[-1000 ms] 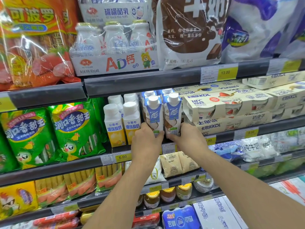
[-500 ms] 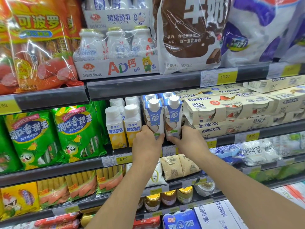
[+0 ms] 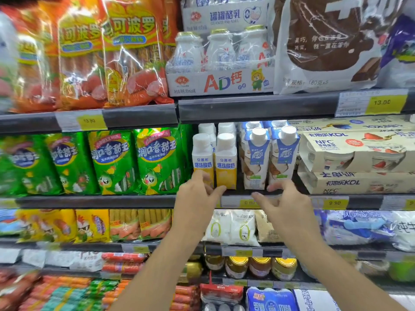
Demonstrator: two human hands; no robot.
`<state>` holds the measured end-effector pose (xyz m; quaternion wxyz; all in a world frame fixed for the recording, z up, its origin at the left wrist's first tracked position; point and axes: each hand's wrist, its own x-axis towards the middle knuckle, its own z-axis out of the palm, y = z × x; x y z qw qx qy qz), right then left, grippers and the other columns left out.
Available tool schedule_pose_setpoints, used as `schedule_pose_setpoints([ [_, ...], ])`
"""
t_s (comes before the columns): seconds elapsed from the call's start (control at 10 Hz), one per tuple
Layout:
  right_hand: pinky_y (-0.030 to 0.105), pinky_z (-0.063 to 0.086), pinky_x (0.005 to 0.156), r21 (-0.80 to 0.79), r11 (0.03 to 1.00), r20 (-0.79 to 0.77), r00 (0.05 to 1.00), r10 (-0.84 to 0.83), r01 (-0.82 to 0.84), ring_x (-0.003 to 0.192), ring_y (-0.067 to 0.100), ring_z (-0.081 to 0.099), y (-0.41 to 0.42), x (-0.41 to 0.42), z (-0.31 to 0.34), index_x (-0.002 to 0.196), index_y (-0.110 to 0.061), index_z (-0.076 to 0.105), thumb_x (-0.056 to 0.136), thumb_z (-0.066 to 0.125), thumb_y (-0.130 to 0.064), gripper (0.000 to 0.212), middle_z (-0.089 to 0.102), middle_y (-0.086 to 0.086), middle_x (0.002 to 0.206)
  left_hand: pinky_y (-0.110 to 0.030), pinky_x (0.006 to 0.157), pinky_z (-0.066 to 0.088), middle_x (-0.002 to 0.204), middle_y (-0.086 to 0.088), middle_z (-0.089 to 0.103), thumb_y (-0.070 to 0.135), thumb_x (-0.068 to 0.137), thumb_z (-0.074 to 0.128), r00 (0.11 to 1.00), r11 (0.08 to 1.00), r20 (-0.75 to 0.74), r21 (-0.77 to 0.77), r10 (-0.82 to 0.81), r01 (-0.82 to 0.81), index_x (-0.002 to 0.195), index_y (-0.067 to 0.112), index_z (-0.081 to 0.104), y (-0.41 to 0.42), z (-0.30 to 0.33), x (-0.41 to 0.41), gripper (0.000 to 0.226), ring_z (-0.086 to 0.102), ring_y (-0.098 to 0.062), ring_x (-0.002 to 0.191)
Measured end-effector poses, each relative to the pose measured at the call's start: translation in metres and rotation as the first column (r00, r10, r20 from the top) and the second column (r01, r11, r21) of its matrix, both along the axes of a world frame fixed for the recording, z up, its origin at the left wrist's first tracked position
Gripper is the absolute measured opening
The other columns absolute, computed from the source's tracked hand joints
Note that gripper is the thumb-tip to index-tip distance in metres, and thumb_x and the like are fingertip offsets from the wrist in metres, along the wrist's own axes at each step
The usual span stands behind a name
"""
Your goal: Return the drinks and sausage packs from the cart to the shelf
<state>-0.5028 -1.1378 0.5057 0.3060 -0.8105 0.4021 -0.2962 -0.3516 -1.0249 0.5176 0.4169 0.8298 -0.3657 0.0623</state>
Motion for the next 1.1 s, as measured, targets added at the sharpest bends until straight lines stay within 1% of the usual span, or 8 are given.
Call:
schedule_pose_setpoints([
  [0.1,0.037,0.052,0.066,-0.085,0.982,-0.084,0.983,0.161,-0.168,0.068,0.016,0.063,0.029,0.030,0.009,0.095,-0.033,0.053,0.085,0.060,-0.058,0.028,0.062,-0.006,0.059,-0.036,0.074,0.054,0.072,0.008,0.065,0.038,0.085,0.074,0.991,0.994,0.071,0.010,0.110,-0.111,0.104,0.014,0.059,0.032,0.001,0.033,0.035,0.064,-0.017,0.075],
  [0.2,0.037,0.054,0.073,-0.132,0.955,-0.157,0.957,0.244,-0.265,0.083,0.018,0.066,0.050,0.074,0.018,0.111,-0.027,0.059,0.087,0.054,-0.063,0.044,0.069,-0.003,0.074,-0.036,0.078,0.051,0.087,0.001,0.068,0.039,0.087,0.072,0.962,0.969,0.138,0.038,0.235,-0.242,0.114,0.012,0.056,0.065,0.006,0.072,0.042,0.065,-0.023,0.087],
  [0.4,0.040,0.055,0.082,-0.215,0.949,-0.268,0.948,0.171,-0.231,0.102,0.026,0.063,0.079,0.151,0.030,0.115,-0.010,0.064,0.090,0.050,-0.063,0.060,0.068,0.007,0.108,-0.030,0.075,0.048,0.100,-0.006,0.071,0.049,0.089,0.065,0.945,0.932,0.253,0.241,0.210,-0.271,0.119,0.009,0.055,0.090,0.016,0.119,0.051,0.067,-0.025,0.098],
  [0.6,0.039,0.057,0.069,-0.183,0.979,-0.326,0.945,0.026,-0.090,0.078,0.028,0.066,0.081,0.181,0.020,0.074,-0.013,0.054,0.089,0.055,-0.060,0.049,0.061,0.004,0.070,-0.030,0.069,0.046,0.097,-0.009,0.069,0.050,0.090,0.063,0.951,0.919,0.294,0.343,0.092,-0.195,0.097,0.012,0.047,0.087,0.018,0.131,0.041,0.069,-0.028,0.095],
  [0.7,0.037,0.056,0.066,-0.180,0.982,-0.334,0.943,-0.004,-0.060,0.073,0.026,0.065,0.084,0.189,0.018,0.065,-0.015,0.048,0.088,0.058,-0.058,0.049,0.063,0.005,0.067,-0.030,0.067,0.046,0.098,-0.010,0.069,0.047,0.090,0.065,0.957,0.935,0.282,0.321,0.061,-0.154,0.092,0.014,0.041,0.089,0.016,0.135,0.041,0.069,-0.030,0.094],
  [0.8,0.040,0.059,0.070,-0.066,0.995,-0.292,0.955,0.049,-0.072,0.073,0.025,0.068,0.082,0.181,0.014,0.094,-0.011,0.062,0.088,0.059,-0.057,0.046,0.070,0.007,0.078,-0.030,0.065,0.047,0.094,-0.009,0.069,0.047,0.090,0.065,0.959,0.941,0.280,0.313,0.036,-0.126,0.091,0.014,0.043,0.091,0.015,0.137,0.040,0.069,-0.029,0.090],
  [0.9,0.037,0.057,0.080,-0.022,0.993,-0.208,0.972,0.107,-0.114,0.084,0.021,0.069,0.084,0.160,0.015,0.125,-0.014,0.060,0.090,0.059,-0.052,0.052,0.072,0.005,0.088,-0.029,0.061,0.044,0.093,-0.009,0.068,0.049,0.091,0.063,0.967,0.935,0.256,0.345,-0.006,-0.085,0.091,0.014,0.043,0.099,0.018,0.139,0.040,0.067,-0.028,0.086],
  [1.1,0.032,0.053,0.074,-0.083,0.979,-0.234,0.959,0.160,-0.184,0.083,0.013,0.061,0.086,0.113,0.035,0.113,-0.021,0.065,0.092,0.055,-0.052,0.039,0.061,-0.010,0.082,-0.031,0.069,0.048,0.114,-0.009,0.063,0.058,0.091,0.056,0.975,0.821,0.172,0.571,-0.144,0.020,0.129,0.007,0.042,0.109,0.036,0.131,0.066,0.061,-0.024,0.095],
])
